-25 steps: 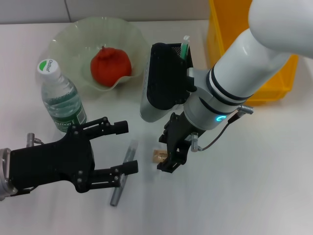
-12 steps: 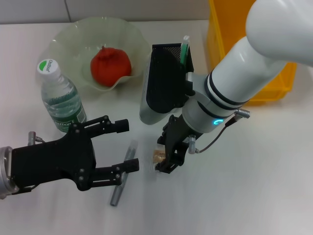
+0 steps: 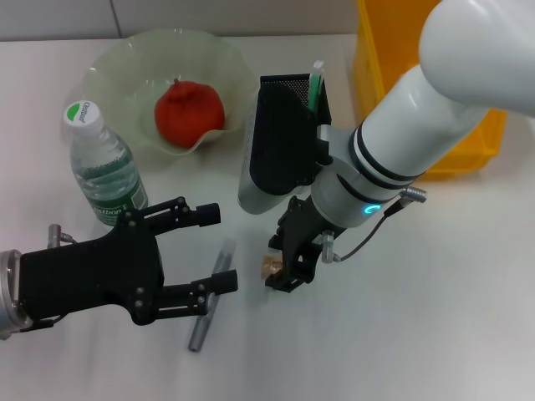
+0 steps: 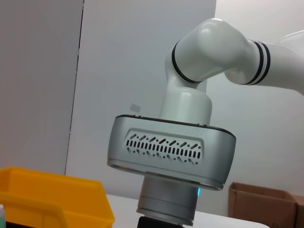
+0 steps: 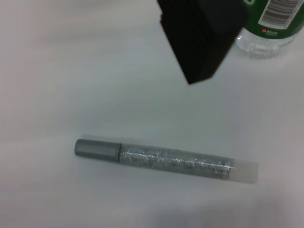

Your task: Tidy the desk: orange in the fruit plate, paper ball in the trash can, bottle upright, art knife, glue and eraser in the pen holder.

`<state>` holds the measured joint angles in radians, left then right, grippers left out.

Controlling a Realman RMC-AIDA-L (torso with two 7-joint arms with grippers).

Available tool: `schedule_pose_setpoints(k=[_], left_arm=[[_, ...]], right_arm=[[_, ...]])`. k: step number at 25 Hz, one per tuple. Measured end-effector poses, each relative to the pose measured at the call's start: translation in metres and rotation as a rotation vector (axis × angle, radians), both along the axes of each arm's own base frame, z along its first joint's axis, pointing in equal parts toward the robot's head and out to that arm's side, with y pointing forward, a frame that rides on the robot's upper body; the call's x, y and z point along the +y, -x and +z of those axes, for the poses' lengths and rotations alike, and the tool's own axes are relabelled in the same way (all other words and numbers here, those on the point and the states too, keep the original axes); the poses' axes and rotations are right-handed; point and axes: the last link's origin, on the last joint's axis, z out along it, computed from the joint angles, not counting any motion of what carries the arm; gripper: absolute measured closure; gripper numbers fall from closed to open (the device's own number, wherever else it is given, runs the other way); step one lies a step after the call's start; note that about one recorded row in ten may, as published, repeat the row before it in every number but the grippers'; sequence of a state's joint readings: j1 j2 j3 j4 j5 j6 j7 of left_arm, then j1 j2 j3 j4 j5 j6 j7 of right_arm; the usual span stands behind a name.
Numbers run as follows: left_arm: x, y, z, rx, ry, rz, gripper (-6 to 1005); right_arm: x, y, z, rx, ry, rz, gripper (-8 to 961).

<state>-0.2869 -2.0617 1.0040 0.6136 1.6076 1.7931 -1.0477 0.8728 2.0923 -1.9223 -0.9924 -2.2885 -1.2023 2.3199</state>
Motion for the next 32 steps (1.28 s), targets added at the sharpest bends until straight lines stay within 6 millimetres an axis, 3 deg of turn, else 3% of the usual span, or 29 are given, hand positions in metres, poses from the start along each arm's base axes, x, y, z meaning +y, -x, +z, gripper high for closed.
schedule_pose_setpoints(k=[14,28,32], left_arm=[[0.0001,-0.0007,-0.0003,0.001,0.001,-0.004,191],[0.0010,-0.0012,0.0002,0.000,-0.003,-0.005,191],[0.0012,-0.0014,0.0001,0.000,-0.002,-0.006,192]], right_arm=[[-0.0011,-0.0010,-0.0017,-0.009,0.006,0.009,480],[-0.0015,-0.0025,-0.0016,-0.007,0.007,0.013,670],[-0.0023,-0.0005,-0.0001,0.013,0.001,0.012,675]])
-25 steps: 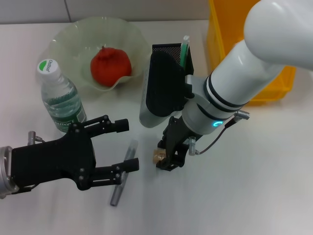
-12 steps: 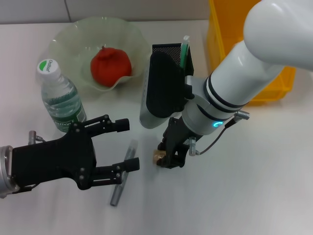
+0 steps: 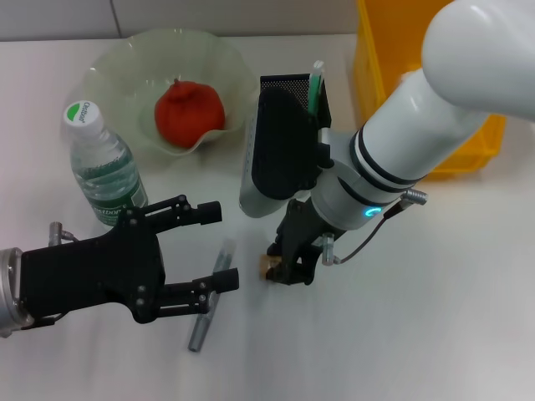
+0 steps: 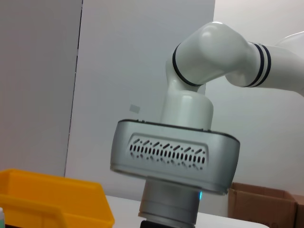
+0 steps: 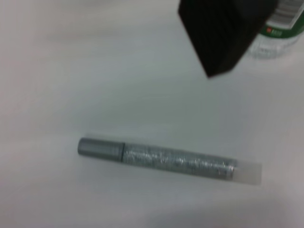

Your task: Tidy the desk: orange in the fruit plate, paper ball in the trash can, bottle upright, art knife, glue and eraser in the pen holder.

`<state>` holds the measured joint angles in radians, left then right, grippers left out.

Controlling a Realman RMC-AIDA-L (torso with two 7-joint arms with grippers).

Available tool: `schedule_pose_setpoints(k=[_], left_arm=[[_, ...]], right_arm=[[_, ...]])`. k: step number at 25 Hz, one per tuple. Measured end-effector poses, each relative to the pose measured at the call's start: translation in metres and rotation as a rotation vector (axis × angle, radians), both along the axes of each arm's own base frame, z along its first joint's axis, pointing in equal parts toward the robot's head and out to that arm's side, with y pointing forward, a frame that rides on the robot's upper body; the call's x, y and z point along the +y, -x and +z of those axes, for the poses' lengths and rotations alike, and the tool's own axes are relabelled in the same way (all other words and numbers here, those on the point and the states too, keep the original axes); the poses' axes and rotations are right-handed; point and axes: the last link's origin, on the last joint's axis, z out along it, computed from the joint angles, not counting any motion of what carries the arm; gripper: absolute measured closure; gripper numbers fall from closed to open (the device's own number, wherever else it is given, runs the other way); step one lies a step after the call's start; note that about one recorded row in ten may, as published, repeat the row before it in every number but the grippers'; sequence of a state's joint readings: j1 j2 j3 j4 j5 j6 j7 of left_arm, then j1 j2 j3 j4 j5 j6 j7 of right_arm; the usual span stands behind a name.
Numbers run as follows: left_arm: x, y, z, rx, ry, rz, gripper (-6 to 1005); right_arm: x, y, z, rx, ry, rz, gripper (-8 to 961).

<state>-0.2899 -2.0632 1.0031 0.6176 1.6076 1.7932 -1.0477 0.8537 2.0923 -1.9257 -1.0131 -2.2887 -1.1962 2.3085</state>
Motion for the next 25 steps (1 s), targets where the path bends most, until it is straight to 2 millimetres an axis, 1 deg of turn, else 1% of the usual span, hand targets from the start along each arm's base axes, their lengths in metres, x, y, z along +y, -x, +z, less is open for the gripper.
schedule_pose_setpoints(k=[3,4,5,7,8,10,11,12,13,14,15,16,17,18,21,22,23,25], left_arm=[[0.000,0.000,0.000,0.000,0.001,0.001,192],[0.000,0.000,0.000,-0.001,0.002,0.002,192],[0.000,0.000,0.000,-0.001,0.002,0.002,192],[0.000,0.000,0.000,-0.001,0.001,0.002,192],[0.000,0.000,0.000,-0.001,0.001,0.002,192],[0.000,0.000,0.000,0.000,0.000,0.002,192],[0.000,0.000,0.000,0.000,0.000,0.002,192],[0.000,0.000,0.000,0.000,0.000,0.002,192],[0.000,0.000,0.000,0.000,0.000,0.002,192],[0.000,0.000,0.000,0.001,-0.001,0.001,192],[0.000,0.000,0.000,0.001,-0.001,0.001,192],[0.000,0.000,0.000,0.001,-0.001,0.001,192],[0.001,0.000,0.000,0.002,-0.001,0.001,192],[0.001,0.000,0.000,0.002,-0.001,0.001,193],[0.002,0.000,0.000,0.004,-0.004,0.000,193],[0.002,0.000,0.000,0.004,-0.004,0.000,193],[0.002,0.000,0.000,0.004,-0.004,0.000,193],[0.003,-0.001,0.000,0.004,-0.003,-0.001,193]], right_arm=[[-0.002,0.005,0.004,0.047,-0.015,0.003,681],[-0.003,0.007,0.010,0.090,-0.035,-0.001,684],[-0.003,0.007,0.010,0.090,-0.035,-0.001,686],[-0.001,0.008,0.021,0.157,-0.063,-0.017,692],[-0.001,0.008,0.021,0.157,-0.063,-0.017,692],[0.000,0.006,0.029,0.245,-0.069,-0.058,693],[0.000,0.006,0.029,0.245,-0.069,-0.058,693],[0.001,0.003,0.037,0.330,-0.073,-0.084,693],[0.001,0.003,0.037,0.330,-0.073,-0.084,693],[0.003,-0.002,0.048,0.428,-0.090,-0.113,693],[0.003,-0.002,0.048,0.428,-0.090,-0.113,694],[0.004,-0.004,0.053,0.472,-0.101,-0.124,694],[0.008,-0.010,0.065,0.590,-0.131,-0.157,694],[0.008,-0.010,0.065,0.590,-0.131,-0.157,693],[0.013,-0.023,0.083,0.773,-0.189,-0.208,690],[0.017,-0.034,0.091,0.880,-0.232,-0.221,689],[0.017,-0.034,0.091,0.880,-0.232,-0.221,688],[0.018,-0.045,0.095,0.966,-0.276,-0.218,687]])
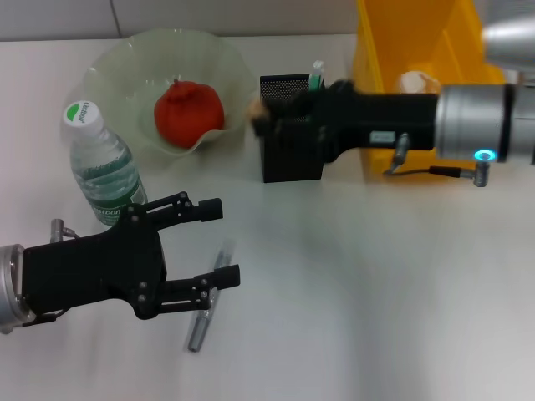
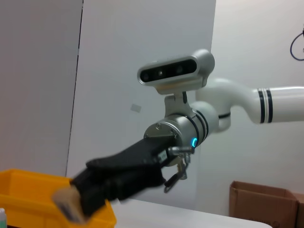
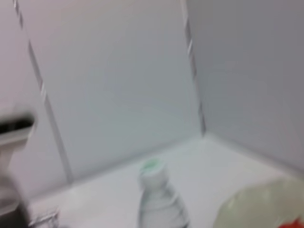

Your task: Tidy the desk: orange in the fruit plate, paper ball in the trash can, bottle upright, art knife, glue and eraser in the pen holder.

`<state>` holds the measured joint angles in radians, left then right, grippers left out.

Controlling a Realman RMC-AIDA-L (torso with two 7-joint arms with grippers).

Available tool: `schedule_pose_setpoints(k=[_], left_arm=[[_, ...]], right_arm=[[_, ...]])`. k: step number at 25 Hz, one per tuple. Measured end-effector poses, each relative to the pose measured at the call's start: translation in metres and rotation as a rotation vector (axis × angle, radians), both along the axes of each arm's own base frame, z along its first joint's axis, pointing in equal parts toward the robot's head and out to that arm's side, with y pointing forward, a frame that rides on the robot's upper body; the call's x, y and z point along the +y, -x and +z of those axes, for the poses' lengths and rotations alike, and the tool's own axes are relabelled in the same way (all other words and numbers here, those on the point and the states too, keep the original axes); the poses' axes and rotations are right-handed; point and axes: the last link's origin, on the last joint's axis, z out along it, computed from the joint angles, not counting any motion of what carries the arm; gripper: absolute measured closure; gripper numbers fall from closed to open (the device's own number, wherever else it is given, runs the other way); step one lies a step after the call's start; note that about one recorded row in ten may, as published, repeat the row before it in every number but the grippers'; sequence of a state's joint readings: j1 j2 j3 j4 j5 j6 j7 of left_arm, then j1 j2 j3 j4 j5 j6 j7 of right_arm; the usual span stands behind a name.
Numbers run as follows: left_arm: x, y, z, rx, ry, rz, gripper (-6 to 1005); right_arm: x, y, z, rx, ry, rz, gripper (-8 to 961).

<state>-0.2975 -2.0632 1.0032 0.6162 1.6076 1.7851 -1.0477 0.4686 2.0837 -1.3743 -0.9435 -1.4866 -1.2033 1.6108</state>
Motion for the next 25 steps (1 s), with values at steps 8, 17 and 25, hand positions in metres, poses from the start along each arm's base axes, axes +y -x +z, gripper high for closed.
schedule_pose_setpoints(k=[8,17,25], left_arm=[[0.002,-0.001,-0.001,0.002,-0.001,-0.001,193],[0.003,-0.001,-0.001,0.005,-0.005,0.002,194],[0.006,-0.002,-0.002,0.013,-0.009,0.002,194]], right_arm=[[0.002,-0.036,-0.001,0.110,-0.213,0.010,679],[0.003,-0.068,-0.002,0.118,-0.459,-0.017,671],[0.004,-0.070,-0.011,0.087,-0.452,-0.023,664]])
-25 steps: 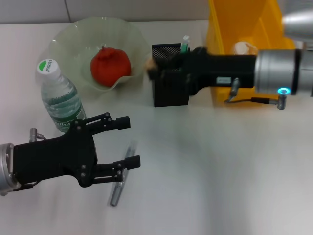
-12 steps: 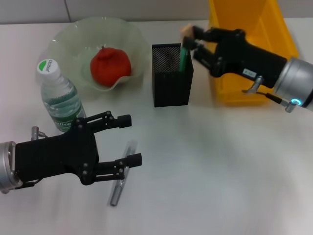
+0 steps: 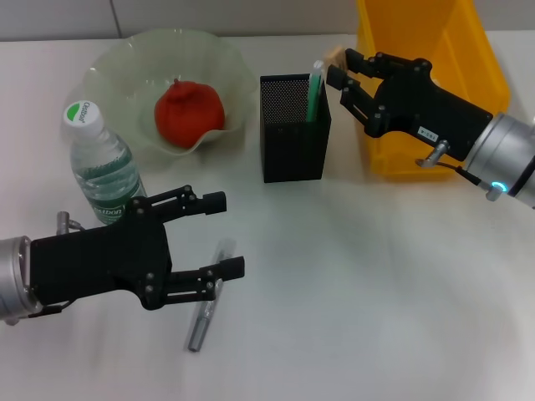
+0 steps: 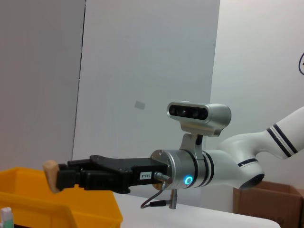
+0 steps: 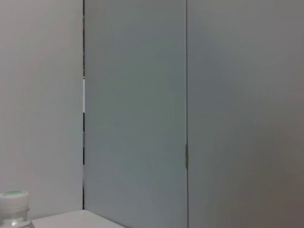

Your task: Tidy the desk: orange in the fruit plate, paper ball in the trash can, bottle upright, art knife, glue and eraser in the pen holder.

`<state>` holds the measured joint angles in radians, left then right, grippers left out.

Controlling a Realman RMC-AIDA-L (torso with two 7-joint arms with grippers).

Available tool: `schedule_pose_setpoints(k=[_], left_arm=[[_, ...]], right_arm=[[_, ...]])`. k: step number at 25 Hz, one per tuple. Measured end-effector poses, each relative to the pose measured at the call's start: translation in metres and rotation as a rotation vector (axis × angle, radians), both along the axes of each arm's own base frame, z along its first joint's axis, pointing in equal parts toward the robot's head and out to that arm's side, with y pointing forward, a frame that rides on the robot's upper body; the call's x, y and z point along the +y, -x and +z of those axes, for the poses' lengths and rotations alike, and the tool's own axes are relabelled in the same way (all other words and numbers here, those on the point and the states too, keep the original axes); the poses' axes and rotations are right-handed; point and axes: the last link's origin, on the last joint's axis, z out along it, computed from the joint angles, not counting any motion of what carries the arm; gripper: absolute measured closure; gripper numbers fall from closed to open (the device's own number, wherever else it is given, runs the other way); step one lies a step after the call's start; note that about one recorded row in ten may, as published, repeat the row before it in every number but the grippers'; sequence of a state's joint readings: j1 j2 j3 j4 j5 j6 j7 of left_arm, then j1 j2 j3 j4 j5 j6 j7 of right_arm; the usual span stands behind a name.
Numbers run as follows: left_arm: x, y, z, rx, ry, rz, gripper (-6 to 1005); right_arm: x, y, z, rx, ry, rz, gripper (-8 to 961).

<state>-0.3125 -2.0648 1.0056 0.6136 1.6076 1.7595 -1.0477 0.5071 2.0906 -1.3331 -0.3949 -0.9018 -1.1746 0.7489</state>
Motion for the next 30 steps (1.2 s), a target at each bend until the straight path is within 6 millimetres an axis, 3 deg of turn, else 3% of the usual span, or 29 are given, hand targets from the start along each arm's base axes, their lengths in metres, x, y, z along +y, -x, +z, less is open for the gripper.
schedule_pose_setpoints(k=[16,30], left_arm=[[0.003,0.000,-0.001,0.009,-0.005,0.002,195],[0.004,-0.001,-0.001,0.013,-0.007,0.003,196]], right_arm=[[0.015,0.012,-0.024,-0.126,0.062,0.003,649],[0.017,0.015,-0.026,-0.139,0.066,0.008,636]])
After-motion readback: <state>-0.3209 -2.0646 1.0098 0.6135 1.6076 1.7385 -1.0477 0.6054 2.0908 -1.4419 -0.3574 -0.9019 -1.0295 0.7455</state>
